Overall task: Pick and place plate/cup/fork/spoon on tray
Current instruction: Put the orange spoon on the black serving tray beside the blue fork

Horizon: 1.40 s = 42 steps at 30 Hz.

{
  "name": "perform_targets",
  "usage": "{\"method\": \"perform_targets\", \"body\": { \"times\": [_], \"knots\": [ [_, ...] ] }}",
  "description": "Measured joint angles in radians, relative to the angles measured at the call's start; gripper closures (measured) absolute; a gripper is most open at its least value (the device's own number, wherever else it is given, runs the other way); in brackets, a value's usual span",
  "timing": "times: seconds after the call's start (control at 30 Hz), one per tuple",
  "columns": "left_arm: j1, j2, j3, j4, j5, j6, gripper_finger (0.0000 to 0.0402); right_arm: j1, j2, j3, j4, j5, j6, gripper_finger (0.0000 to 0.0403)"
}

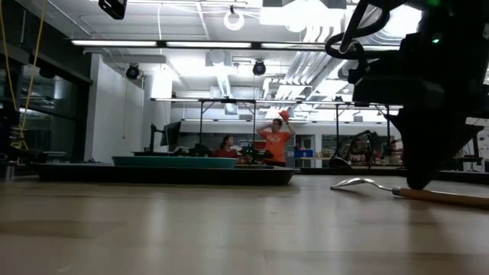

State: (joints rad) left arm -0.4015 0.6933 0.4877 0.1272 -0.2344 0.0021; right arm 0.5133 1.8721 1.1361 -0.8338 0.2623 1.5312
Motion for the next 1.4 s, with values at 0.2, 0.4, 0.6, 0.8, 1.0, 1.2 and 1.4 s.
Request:
{"method": "perform_targets", "body": {
  "times": [0.2,0.4,0.6,0.8,1.0,1.2,1.4],
  "knots": [
    [0.0,0.0,0.0,0.0,0.0,0.0,0.0401,-0.003,0.01,0.065,-0.055,0.021,-0.074,0.0403],
    [0.0,0.0,0.0,0.0,0.0,0.0,0.0401,-0.01,0.007,0.154,-0.096,0.132,-0.136,0.0402],
    [0.0,0.0,0.0,0.0,0.0,0.0,0.0402,-0.058,0.008,0.148,-0.094,0.126,-0.139,0.0364],
    [0.0,0.0,0.0,-0.002,0.0,0.0,0.0401,-0.103,0.008,0.094,-0.069,0.074,-0.171,0.0271],
    [0.0,0.0,0.0,-0.002,0.0,0.001,0.0402,-0.116,0.008,0.027,0.023,0.042,-0.179,0.0218],
    [0.0,0.0,0.0,-0.002,0.0,0.001,0.0402,-0.114,0.004,-0.04,0.141,0.041,-0.168,0.0218],
    [0.0,0.0,0.0,-0.003,0.0,0.001,0.0402,-0.114,0.003,-0.05,0.144,0.051,-0.144,0.0281]
  ]
}}
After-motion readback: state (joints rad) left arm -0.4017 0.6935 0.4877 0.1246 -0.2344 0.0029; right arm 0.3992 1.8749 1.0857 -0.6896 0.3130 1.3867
